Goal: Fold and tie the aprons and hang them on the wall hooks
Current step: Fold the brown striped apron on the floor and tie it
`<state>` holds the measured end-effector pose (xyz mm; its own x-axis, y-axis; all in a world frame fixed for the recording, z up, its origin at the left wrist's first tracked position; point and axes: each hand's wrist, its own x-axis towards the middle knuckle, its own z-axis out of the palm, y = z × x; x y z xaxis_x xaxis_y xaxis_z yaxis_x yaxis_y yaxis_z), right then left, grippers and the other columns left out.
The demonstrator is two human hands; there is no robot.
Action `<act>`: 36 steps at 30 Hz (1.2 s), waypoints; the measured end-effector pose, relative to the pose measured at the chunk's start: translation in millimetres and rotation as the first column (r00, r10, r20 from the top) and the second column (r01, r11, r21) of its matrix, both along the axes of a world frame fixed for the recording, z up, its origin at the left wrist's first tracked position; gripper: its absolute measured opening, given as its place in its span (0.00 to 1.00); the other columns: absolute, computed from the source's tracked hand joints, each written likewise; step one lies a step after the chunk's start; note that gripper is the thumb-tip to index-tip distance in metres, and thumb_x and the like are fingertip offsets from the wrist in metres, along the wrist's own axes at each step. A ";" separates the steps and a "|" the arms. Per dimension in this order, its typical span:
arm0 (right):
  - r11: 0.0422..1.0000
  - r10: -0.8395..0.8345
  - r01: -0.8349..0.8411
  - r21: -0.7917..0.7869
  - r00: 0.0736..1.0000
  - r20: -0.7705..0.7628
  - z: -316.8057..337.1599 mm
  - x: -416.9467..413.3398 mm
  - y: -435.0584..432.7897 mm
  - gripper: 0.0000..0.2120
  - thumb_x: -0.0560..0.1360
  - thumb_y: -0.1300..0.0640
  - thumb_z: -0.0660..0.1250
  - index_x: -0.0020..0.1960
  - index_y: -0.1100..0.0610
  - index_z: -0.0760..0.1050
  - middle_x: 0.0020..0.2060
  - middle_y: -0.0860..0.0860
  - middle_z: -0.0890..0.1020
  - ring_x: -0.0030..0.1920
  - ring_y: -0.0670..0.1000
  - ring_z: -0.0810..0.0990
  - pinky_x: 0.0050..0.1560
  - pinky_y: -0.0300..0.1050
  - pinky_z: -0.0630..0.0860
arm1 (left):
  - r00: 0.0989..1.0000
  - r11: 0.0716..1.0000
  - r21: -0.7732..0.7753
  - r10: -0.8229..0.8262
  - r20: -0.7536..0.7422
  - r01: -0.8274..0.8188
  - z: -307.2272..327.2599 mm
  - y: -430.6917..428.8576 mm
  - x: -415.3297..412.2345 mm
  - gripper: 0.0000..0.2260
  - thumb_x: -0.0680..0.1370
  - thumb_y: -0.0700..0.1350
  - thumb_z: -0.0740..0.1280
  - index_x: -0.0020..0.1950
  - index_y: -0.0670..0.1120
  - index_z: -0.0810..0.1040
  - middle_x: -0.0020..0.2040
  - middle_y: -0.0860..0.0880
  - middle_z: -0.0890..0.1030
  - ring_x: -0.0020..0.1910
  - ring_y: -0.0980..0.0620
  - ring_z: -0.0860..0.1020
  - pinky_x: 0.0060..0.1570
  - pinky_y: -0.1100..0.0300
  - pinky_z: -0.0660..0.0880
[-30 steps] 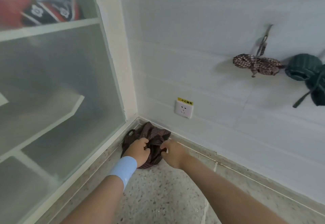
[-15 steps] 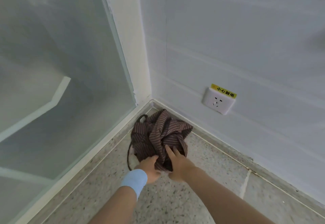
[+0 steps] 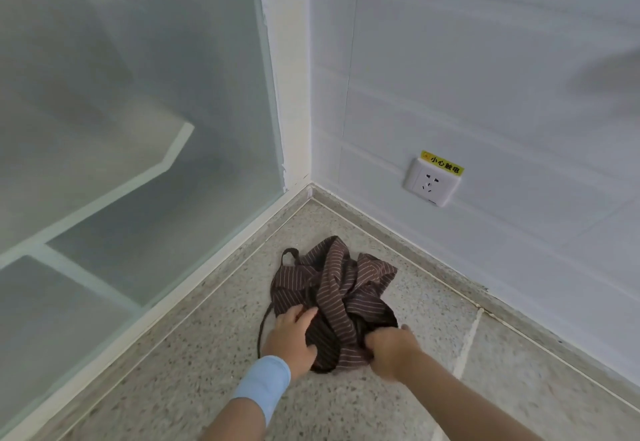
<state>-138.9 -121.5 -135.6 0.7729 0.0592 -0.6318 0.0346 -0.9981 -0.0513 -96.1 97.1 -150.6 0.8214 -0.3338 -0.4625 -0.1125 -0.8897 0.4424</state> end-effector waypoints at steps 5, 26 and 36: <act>0.996 -0.004 -0.018 -0.090 0.971 -0.238 50.2 -17.4 10.3 0.07 0.75 0.56 0.62 0.49 0.58 0.77 0.47 0.54 0.79 0.51 0.58 0.79 0.50 0.49 0.77 | 0.883 0.982 -0.009 -0.172 -0.436 0.186 1.8 -1.7 -31.2 0.24 0.77 0.51 0.64 0.73 0.52 0.71 0.71 0.49 0.73 0.67 0.50 0.72 0.68 0.61 0.67; 0.964 0.147 -0.056 -0.262 0.927 0.344 25.1 13.9 3.1 0.17 0.74 0.53 0.61 0.61 0.55 0.74 0.57 0.55 0.75 0.58 0.58 0.70 0.66 0.57 0.64 | 0.999 0.988 0.150 -0.024 -0.032 0.028 -25.5 -17.9 4.7 0.29 0.83 0.53 0.57 0.80 0.56 0.46 0.75 0.47 0.67 0.66 0.45 0.74 0.62 0.49 0.74; 1.000 0.011 -0.017 0.021 0.975 0.223 -3.4 25.4 19.4 0.12 0.78 0.54 0.64 0.61 0.50 0.79 0.57 0.52 0.80 0.60 0.55 0.73 0.65 0.51 0.67 | 0.972 0.970 0.115 0.222 -0.071 -0.214 -15.6 -6.2 3.9 0.25 0.78 0.51 0.65 0.73 0.48 0.63 0.68 0.46 0.71 0.64 0.45 0.73 0.61 0.51 0.74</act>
<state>-113.5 -102.1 -139.0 0.8931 0.0833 -0.4421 0.0616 -0.9961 -0.0633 -92.2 90.9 -166.2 0.8264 -0.0966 -0.5547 0.1222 -0.9309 0.3443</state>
